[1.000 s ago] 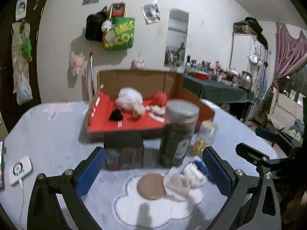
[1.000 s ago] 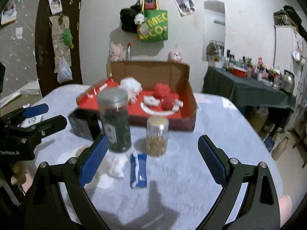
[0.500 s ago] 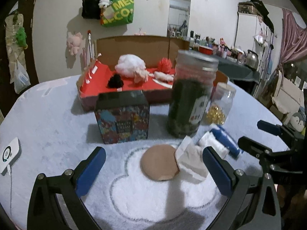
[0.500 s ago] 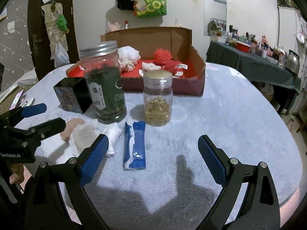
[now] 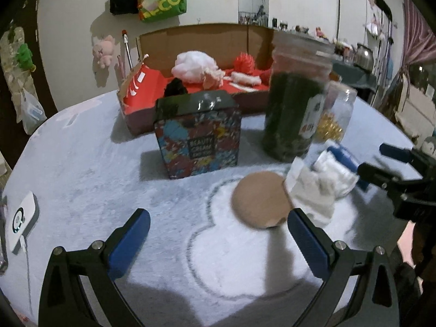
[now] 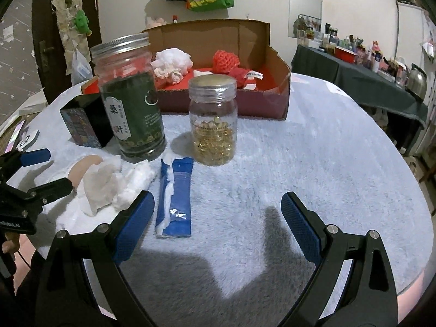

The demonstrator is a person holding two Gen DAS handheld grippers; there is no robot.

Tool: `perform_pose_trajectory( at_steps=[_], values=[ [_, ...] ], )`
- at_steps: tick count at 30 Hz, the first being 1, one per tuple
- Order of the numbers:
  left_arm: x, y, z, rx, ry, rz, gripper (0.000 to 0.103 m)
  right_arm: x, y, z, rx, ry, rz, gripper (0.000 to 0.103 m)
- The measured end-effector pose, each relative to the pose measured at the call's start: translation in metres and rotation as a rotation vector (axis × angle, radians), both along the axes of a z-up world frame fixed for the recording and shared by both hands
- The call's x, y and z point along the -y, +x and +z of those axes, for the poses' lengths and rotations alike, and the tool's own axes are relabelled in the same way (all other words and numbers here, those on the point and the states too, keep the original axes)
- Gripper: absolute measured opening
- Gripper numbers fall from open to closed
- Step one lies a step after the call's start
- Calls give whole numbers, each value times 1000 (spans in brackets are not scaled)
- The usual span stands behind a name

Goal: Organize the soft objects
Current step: 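Grasp the tan round sponge with the left tool while the right tool grasps the blue packet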

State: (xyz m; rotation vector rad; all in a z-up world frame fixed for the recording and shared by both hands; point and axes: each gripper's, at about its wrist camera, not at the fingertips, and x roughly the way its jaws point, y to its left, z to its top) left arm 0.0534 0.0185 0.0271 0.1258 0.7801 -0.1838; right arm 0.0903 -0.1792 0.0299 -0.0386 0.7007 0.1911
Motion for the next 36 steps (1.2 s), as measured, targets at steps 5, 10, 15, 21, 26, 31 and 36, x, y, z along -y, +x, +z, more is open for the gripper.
perform_pose_trajectory(
  at_steps=[5, 10, 15, 21, 26, 31, 36],
  values=[
    [6, 8, -5, -35, 6, -45, 103, -1, 7, -6, -33, 1, 14, 95],
    [16, 15, -4, -41, 22, -76, 100, -3, 12, -7, -50, -4, 24, 95],
    [23, 19, -4, -51, 5, -129, 76, -6, 16, -6, -51, 30, 62, 86],
    [27, 13, 2, -35, -49, -174, 22, -12, 12, -3, -33, 80, 144, 24],
    [22, 7, 13, -27, -89, -179, 19, -19, 0, 8, 14, 66, 176, 23],
    [21, 3, 22, -10, -95, -194, 19, -21, -3, 17, 28, 88, 196, 23],
    [17, 6, 24, -13, -102, -187, 19, -22, -3, 20, 28, 93, 196, 23]
  ],
)
